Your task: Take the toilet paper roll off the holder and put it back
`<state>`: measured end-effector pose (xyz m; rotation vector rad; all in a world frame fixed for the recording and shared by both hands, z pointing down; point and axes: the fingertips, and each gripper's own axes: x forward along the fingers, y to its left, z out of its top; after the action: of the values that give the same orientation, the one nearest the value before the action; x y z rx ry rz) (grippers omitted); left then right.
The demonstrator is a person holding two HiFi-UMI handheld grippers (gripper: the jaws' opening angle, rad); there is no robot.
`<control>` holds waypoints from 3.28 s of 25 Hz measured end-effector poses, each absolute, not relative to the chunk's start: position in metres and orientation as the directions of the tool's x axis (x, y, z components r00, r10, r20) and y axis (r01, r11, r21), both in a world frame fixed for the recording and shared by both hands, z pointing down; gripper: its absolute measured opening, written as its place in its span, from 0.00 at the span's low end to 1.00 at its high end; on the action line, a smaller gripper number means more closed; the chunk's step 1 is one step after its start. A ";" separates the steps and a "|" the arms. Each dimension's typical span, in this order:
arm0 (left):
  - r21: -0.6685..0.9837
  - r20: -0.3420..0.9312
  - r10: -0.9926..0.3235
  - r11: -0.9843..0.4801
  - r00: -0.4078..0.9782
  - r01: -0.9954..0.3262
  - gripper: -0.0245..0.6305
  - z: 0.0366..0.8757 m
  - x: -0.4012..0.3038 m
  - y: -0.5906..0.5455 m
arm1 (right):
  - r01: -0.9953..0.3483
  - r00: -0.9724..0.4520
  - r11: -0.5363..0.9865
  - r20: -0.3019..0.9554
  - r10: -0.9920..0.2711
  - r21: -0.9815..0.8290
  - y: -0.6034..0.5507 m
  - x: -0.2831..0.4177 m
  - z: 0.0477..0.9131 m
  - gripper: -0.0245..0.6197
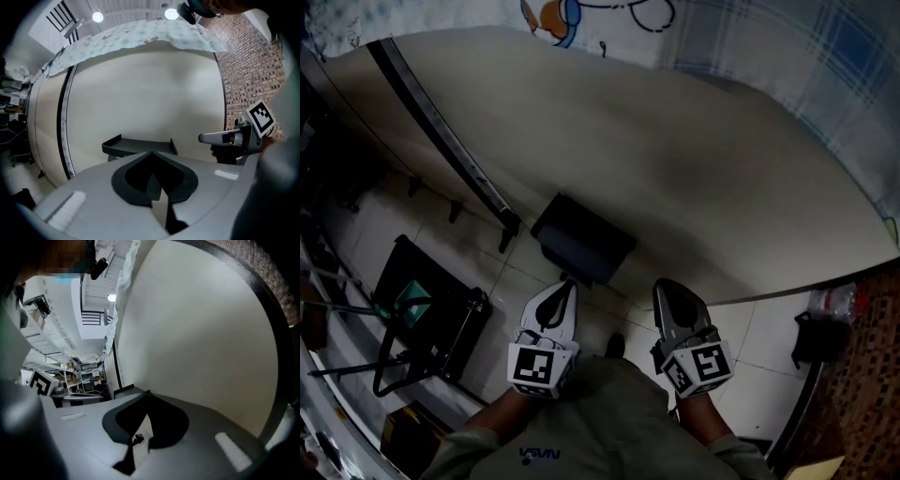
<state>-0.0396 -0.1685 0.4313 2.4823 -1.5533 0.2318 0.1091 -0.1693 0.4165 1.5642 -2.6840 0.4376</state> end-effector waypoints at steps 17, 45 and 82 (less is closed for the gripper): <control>0.019 0.178 -0.960 -0.214 0.214 -0.977 0.05 0.406 -0.072 -0.113 | -0.801 -0.593 0.584 0.046 -0.804 -0.127 -0.158 0.083 0.394 0.04; 0.035 0.061 -0.973 -0.220 0.222 -0.975 0.05 0.385 -0.106 0.163 | -0.807 -0.589 0.585 0.034 -0.808 -0.082 0.125 0.040 0.375 0.04; 0.043 0.116 -0.989 -0.088 0.092 -0.995 0.05 0.421 0.057 0.243 | -0.641 -0.767 0.757 0.087 -0.635 -0.128 0.199 0.163 0.426 0.04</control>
<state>0.0569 0.2431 0.4208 2.2374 -2.0435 0.0866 0.1628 0.1992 0.4263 1.0569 -2.9090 0.2340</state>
